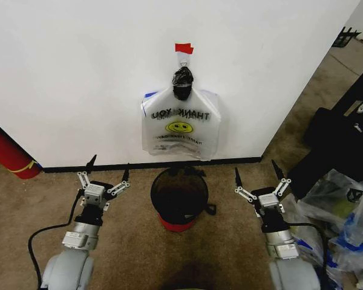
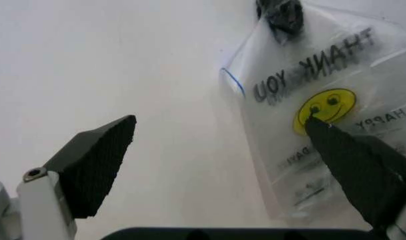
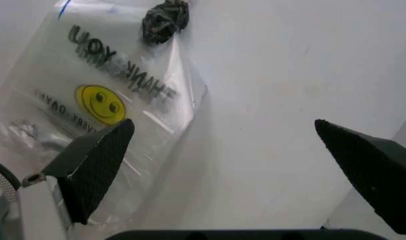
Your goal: Pick up the garbage bag from the wall and place it over the trash bin.
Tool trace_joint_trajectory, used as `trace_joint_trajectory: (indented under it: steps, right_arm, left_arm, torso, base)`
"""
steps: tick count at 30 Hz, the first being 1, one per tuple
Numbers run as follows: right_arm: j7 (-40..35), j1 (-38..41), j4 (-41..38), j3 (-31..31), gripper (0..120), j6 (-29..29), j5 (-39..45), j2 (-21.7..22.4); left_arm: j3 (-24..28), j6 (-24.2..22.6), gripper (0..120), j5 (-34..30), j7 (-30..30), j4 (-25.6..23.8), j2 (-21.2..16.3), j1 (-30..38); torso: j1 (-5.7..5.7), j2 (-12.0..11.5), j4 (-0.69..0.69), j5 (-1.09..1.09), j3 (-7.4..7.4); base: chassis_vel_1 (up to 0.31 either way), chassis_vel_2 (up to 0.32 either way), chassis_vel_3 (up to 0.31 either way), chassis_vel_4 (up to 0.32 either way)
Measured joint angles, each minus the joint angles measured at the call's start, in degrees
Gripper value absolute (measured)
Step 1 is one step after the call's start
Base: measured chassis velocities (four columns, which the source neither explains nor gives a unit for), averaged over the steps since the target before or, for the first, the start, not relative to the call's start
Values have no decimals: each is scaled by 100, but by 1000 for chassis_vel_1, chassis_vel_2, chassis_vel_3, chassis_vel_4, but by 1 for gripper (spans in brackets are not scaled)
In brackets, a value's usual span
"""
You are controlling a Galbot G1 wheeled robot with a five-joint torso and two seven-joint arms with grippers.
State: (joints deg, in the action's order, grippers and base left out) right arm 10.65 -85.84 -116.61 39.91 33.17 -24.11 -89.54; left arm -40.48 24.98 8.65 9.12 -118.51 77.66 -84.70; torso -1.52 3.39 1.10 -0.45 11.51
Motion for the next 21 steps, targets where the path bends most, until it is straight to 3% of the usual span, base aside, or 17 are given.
trace_joint_trajectory:
  steps: [21]
  right_arm:
    - [4,7,93,-159,100,-3,20,-100]
  left_arm:
    - [131,-48,100,-109,-12,53,-10,43]
  torso:
    - [0,0,0,-1,0]
  base:
    - [0,0,0,0]
